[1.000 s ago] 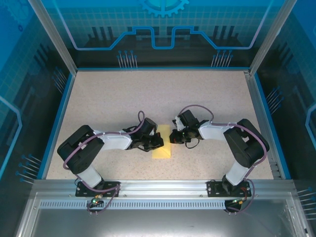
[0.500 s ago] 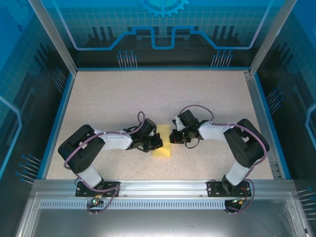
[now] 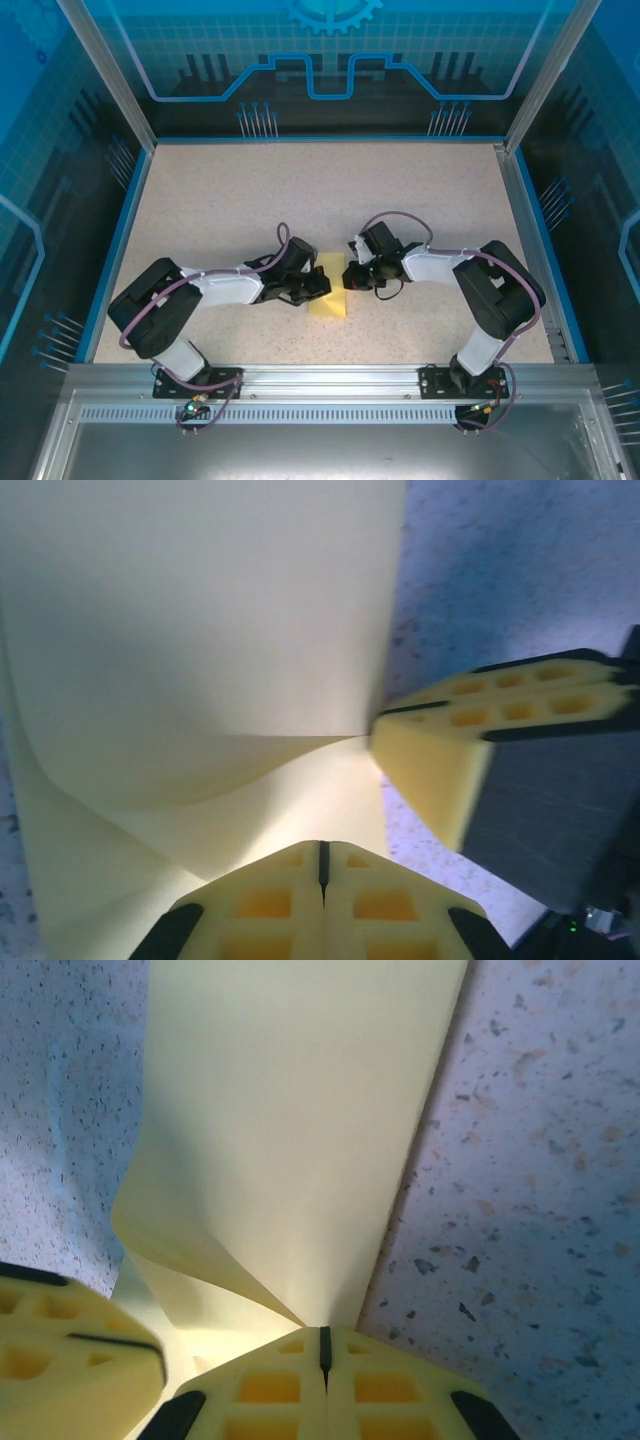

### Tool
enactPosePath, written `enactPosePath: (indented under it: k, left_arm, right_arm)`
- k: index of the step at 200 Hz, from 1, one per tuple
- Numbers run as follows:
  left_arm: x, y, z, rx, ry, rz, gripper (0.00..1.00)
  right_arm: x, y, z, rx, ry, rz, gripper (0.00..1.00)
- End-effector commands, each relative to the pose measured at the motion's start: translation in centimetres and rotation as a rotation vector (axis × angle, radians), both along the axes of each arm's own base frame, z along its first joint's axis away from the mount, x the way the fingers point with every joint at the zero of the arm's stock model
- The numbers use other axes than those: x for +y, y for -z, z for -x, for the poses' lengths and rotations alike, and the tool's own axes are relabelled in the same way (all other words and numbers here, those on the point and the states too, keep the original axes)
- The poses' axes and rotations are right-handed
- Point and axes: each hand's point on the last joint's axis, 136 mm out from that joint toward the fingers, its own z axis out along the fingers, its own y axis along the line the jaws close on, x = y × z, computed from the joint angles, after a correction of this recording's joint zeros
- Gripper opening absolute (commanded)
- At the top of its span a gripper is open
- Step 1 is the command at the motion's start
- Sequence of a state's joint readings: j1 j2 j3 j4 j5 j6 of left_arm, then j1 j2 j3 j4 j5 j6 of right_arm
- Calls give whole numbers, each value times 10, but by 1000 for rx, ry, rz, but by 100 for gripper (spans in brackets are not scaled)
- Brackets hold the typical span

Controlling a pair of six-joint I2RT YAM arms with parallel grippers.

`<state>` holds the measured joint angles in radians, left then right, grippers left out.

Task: Fold a paper plane with a square sheet of paper (pick it up from the middle)
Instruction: Fold the triangle a second time at the center of the table.

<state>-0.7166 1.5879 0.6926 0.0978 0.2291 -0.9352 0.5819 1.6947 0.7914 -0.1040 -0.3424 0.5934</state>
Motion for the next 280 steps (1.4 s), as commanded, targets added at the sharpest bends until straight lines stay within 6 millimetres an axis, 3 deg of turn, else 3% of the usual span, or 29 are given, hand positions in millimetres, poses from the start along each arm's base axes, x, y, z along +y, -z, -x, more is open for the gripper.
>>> enactPosePath:
  k: [1,141,198,241,280]
  left_arm:
    - [-2,-4,4,-23,34,10,6]
    - [6,33,11,72,26,-83,5]
    - [9,42,15,109,20,-110,4]
    - [12,43,18,123,18,-124,4]
    - [13,44,19,124,12,-134,4]
  right_arm:
    - [2,0,-1,10,-11,-16,5]
    - [2,5,-3,20,-8,-4,5]
    - [-1,-11,-5,-16,7,2,12]
    - [-11,-35,-7,-84,52,13,21]
    - [1,-35,18,-51,-6,18,17]
